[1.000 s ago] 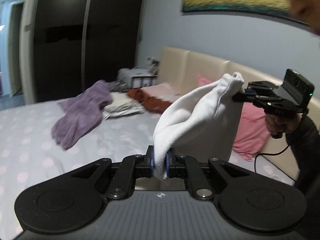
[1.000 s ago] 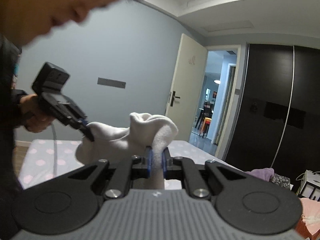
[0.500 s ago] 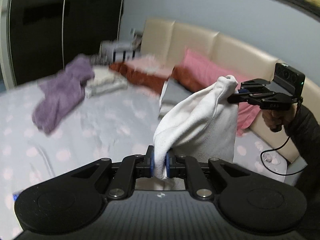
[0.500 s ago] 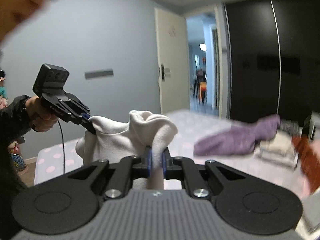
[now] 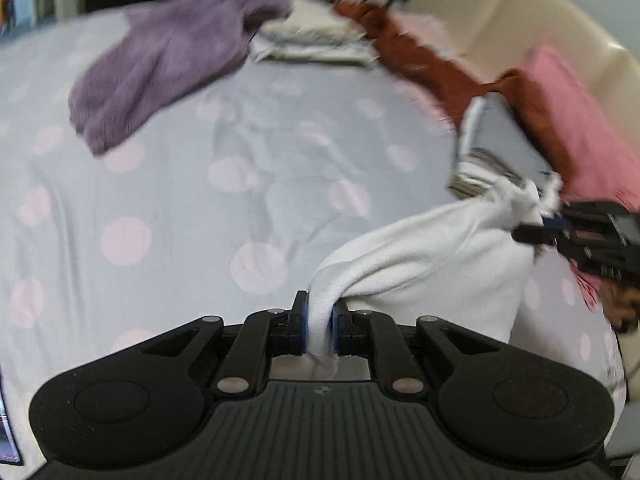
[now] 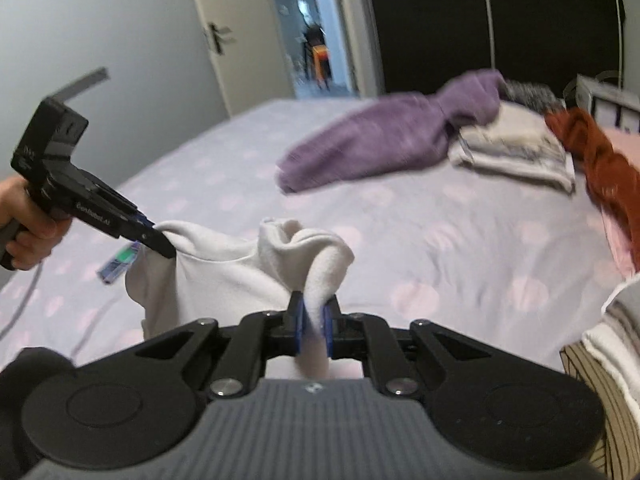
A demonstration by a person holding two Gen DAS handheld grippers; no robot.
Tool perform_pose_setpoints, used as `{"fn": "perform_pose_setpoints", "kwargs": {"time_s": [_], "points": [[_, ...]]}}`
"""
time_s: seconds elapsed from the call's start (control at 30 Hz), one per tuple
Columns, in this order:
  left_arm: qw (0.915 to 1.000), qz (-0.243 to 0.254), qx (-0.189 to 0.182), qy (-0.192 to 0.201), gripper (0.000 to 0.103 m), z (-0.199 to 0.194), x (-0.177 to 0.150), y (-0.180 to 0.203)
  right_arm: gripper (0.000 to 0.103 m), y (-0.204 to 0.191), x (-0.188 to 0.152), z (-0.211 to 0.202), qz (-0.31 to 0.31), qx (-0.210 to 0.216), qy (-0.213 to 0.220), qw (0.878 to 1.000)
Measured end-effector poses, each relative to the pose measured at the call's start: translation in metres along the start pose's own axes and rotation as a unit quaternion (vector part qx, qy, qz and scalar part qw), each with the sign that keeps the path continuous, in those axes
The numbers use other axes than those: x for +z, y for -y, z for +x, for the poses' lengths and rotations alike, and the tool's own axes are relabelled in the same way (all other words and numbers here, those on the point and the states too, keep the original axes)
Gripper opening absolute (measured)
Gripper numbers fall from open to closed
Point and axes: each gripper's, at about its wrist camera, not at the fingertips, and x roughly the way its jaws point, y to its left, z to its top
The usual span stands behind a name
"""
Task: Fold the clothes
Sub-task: 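Lift the white top off the bed with both grippers and shake it, then lay the top flat on the bed and open both grippers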
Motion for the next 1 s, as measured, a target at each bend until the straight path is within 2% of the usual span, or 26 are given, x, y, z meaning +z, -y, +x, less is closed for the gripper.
{"fn": "perform_pose_setpoints", "kwargs": {"time_s": [0.27, 0.43, 0.53, 0.57, 0.63, 0.7, 0.8, 0.9, 1.0], "points": [[0.9953, 0.022, 0.039, -0.085, 0.009, 0.091, 0.035, -0.022, 0.011, 0.058, -0.002, 0.102, 0.036, -0.018, -0.082, 0.996], [0.9909, 0.028, 0.053, -0.121, 0.009, 0.133, 0.029, -0.028, 0.011, 0.082, -0.019, 0.157, 0.068, -0.028, -0.124, 0.990], [0.9910, 0.021, 0.054, -0.121, 0.017, 0.144, 0.019, -0.033, 0.012, 0.088, -0.033, 0.178, 0.077, -0.047, -0.147, 0.985], [0.9913, 0.017, 0.055, -0.119, 0.018, 0.141, 0.017, -0.036, 0.014, 0.087, -0.036, 0.181, 0.075, -0.060, -0.149, 0.984], [0.9919, 0.009, 0.057, -0.114, 0.018, 0.134, 0.014, -0.042, 0.029, 0.084, -0.040, 0.183, 0.070, -0.085, -0.140, 0.984], [0.9936, 0.005, 0.066, -0.092, 0.019, 0.118, 0.015, -0.051, 0.038, 0.083, -0.043, 0.176, 0.073, -0.092, -0.125, 0.985], [0.9928, 0.010, 0.101, -0.063, 0.019, 0.089, 0.016, -0.061, 0.039, 0.081, -0.046, 0.162, 0.077, -0.096, -0.108, 0.986], [0.9897, 0.028, 0.134, -0.041, 0.019, 0.064, 0.003, -0.061, 0.039, 0.072, -0.046, 0.138, 0.069, -0.118, -0.084, 0.987], [0.9900, 0.025, 0.136, -0.030, 0.020, 0.039, -0.032, -0.055, 0.039, 0.054, -0.047, 0.108, 0.065, -0.124, -0.070, 0.988]]}}
